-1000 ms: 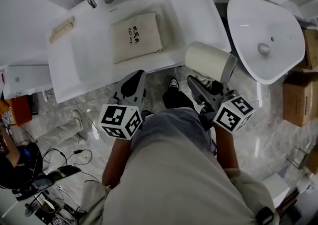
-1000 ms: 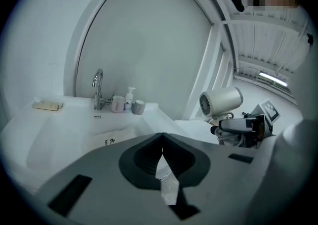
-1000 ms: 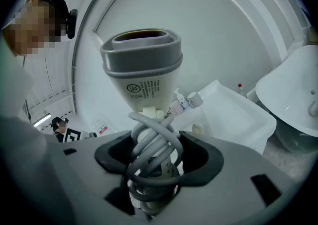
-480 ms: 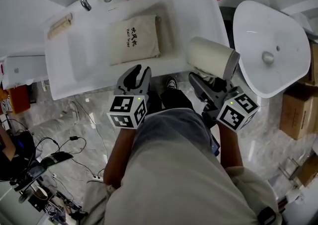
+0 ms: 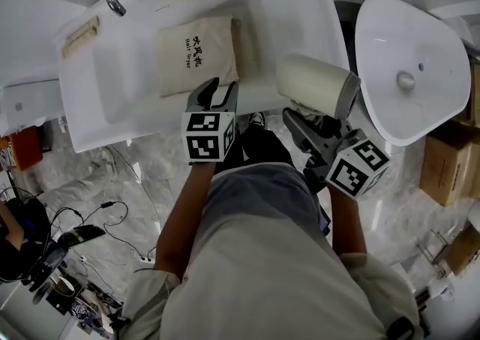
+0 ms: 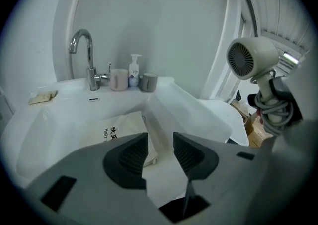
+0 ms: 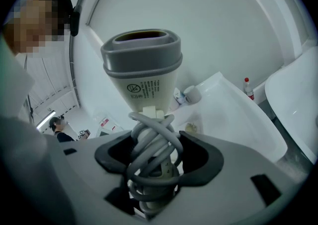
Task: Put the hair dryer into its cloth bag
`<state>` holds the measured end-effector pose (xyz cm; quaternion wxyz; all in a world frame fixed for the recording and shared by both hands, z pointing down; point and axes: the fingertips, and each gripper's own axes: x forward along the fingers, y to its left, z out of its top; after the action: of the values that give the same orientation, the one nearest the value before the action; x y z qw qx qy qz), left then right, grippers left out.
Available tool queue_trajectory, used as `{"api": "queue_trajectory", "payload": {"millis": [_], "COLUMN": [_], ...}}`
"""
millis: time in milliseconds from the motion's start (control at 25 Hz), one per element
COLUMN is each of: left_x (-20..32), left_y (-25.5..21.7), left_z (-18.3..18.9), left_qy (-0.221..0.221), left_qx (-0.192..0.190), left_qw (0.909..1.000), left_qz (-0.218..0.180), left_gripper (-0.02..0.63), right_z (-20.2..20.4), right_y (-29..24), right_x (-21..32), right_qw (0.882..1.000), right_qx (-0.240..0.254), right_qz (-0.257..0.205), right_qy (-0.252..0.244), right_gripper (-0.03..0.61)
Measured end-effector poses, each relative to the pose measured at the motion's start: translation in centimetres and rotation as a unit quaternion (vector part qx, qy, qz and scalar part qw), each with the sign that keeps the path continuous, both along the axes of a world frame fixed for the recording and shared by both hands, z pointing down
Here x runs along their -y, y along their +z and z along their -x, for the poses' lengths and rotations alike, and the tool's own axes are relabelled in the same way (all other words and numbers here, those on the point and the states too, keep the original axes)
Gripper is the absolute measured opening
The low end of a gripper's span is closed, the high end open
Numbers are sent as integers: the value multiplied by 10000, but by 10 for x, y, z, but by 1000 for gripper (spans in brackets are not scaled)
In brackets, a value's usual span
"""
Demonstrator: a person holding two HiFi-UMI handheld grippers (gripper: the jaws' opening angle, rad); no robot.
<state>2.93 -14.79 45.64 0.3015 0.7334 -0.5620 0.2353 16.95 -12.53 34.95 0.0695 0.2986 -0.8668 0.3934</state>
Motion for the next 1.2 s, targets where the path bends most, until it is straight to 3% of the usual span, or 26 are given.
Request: {"api": "queue_trajectory", "payload": {"millis": [240, 480, 720, 920, 1080, 1200], "left_x": [26, 48, 68, 74, 75, 74], "left_y": [38, 72, 99, 123, 131, 126], "left_z": [3, 3, 4, 1, 6, 10], "left_qy": [5, -64, 27, 81, 51, 10], "left_qx": [260, 338, 805, 913, 985, 895], "left_qw": [9988, 9955, 9913, 9865, 9842, 9854], "left_qz": [416, 882, 1043, 1355, 1471, 1445], "left_gripper": [218, 233, 238, 249, 242, 156], "right_z": [1, 7, 14, 22, 24, 25], "right_y": [12, 22, 29, 39, 47, 52], "right_x": [9, 21, 35, 48, 56, 60], "right_qw": [9997, 9993, 9991, 9986, 9984, 9980], "right_qx": [-58, -181, -168, -246, -322, -372], "right_qz": [180, 266, 355, 438, 454, 512], "right_qy": [146, 194, 177, 141, 102, 56], "right_gripper": [267, 267, 267, 267, 267, 267]}}
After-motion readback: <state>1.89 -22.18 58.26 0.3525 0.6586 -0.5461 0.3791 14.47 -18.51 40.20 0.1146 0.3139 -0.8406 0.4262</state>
